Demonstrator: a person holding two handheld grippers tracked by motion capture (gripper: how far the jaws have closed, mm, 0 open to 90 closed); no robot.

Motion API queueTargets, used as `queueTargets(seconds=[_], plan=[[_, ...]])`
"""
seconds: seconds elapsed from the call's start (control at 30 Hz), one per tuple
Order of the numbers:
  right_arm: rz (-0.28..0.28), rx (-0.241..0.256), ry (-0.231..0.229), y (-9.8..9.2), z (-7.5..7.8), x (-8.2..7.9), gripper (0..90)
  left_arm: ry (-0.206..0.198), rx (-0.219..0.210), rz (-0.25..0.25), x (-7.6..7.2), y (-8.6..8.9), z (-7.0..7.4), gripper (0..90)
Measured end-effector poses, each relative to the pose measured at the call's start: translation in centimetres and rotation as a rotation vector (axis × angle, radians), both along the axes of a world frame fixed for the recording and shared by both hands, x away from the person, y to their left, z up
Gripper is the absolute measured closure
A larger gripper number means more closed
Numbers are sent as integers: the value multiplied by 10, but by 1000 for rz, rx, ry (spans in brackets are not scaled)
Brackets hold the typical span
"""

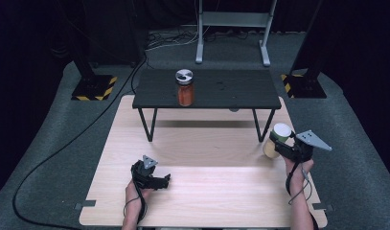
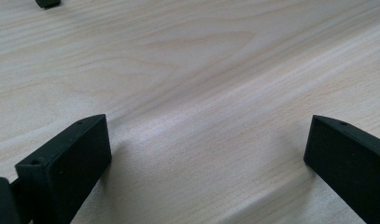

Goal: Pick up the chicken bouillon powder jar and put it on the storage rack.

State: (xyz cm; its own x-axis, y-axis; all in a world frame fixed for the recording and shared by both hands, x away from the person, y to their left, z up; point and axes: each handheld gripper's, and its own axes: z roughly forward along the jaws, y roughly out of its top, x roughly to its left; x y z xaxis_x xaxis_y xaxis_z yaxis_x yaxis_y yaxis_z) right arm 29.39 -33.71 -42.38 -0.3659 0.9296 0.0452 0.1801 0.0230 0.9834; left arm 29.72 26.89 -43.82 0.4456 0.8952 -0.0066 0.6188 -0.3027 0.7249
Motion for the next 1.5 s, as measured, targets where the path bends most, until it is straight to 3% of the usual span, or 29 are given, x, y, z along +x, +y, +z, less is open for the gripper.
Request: queueTargets(seconds=[0.73,1.5], plan=[[105,-7,17,0,37,1,329,-1,-3,2,0,0,0,3],[144,-30,-15,4,72,-3,328,-1,-3,3,0,0,0,2]])
